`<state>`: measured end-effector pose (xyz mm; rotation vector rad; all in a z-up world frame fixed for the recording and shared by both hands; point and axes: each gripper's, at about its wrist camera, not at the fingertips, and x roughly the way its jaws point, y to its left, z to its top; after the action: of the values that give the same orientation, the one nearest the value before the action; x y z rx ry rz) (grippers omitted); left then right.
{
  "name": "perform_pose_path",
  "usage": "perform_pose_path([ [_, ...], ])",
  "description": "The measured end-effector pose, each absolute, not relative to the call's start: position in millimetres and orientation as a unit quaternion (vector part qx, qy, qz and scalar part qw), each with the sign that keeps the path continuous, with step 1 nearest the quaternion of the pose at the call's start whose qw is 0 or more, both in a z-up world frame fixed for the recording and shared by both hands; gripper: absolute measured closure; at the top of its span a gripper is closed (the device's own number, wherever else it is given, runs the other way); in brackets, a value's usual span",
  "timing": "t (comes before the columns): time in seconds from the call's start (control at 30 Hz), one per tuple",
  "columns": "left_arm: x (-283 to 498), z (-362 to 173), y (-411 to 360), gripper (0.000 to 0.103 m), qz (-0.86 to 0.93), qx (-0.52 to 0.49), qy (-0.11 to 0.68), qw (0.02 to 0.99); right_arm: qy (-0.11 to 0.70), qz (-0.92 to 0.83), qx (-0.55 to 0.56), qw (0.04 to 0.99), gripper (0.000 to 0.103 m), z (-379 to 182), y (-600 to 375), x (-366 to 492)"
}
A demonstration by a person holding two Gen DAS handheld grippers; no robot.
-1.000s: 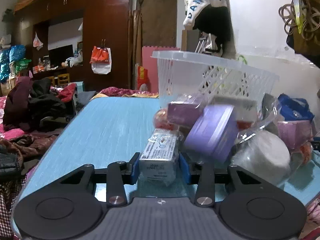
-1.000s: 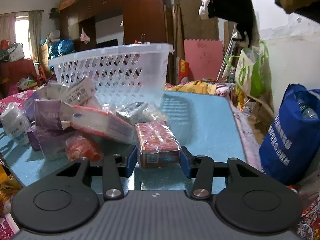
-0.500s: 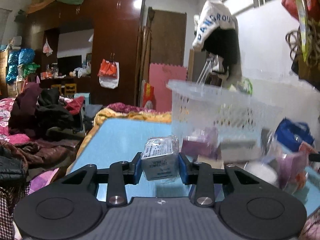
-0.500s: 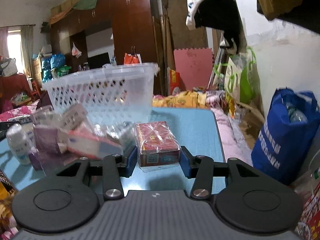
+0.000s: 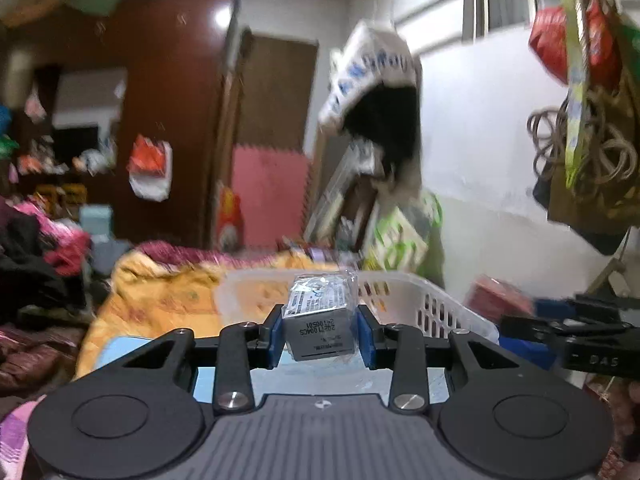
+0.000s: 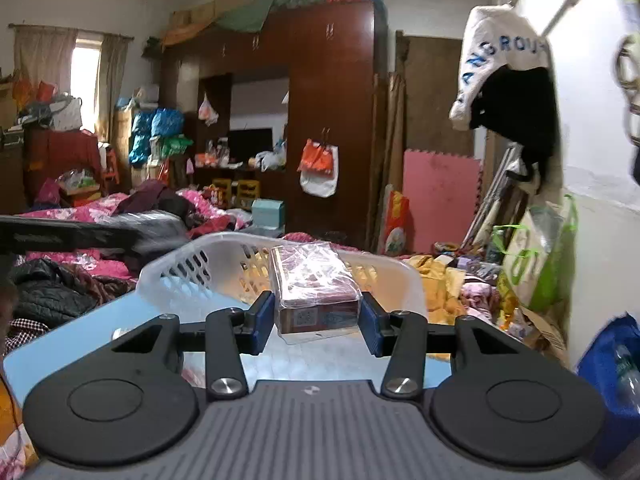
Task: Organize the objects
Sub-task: 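Carry both boxes over the white basket and open both tools to drop them, then grasp the white jar with the left tool while the right tool grasps a purple box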
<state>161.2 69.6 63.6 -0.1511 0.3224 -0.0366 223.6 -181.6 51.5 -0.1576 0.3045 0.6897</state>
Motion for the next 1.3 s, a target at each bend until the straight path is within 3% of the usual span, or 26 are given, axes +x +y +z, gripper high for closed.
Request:
perform_pose_path([
  [0.13,196.5,59.7,64.4,0.061,-0.01,-0.076,0.186,0.98,0.18,0.33,-0.09,0.922,0.054,43.4,-162.6,247.8],
  [0.2,202.9,55.6,62.0,0.041,-0.013,-0.071,0.191,0.979,0.185,0.333,-0.094,0.92,0.05,39.8,-157.7,252.5],
  [0.23,203.8,54.4,60.9,0.023,-0.012,-0.069,0.191,0.979,0.187,0.333,-0.093,0.92,0.037,39.4,-158.0,251.6],
  [0.27,203.7,53.4,59.8,0.018,-0.006,-0.067,0.188,0.98,0.187,0.329,-0.089,0.922,0.03,39.4,-159.2,252.0],
  [0.3,198.3,50.7,60.8,0.018,-0.002,-0.064,0.186,0.981,0.182,0.325,-0.085,0.924,0.022,39.8,-161.9,250.1],
  [0.4,173.3,50.1,63.8,0.018,0.005,-0.065,0.166,0.984,0.173,0.332,-0.08,0.924,0.018,40.0,-176.5,231.4],
  [0.5,132.9,46.1,66.9,0.018,-0.014,-0.06,0.146,0.987,0.157,0.343,-0.079,0.923,0.0,35.6,-199.3,204.3],
  [0.83,19.5,-18.5,43.3,0.018,-0.021,-0.001,0.134,0.991,0.141,0.351,-0.018,0.926,0.0,-25.6,-257.7,124.3],
  [1.2,21.1,-40.0,24.0,0.018,-0.031,0.023,0.15,0.988,0.128,0.348,-0.034,0.928,0.0,-33.6,-207.8,122.7],
  [1.3,19.7,-46.7,27.5,0.018,-0.026,0.018,0.151,0.988,0.129,0.349,-0.045,0.927,0.007,-37.1,-196.6,119.4],
])
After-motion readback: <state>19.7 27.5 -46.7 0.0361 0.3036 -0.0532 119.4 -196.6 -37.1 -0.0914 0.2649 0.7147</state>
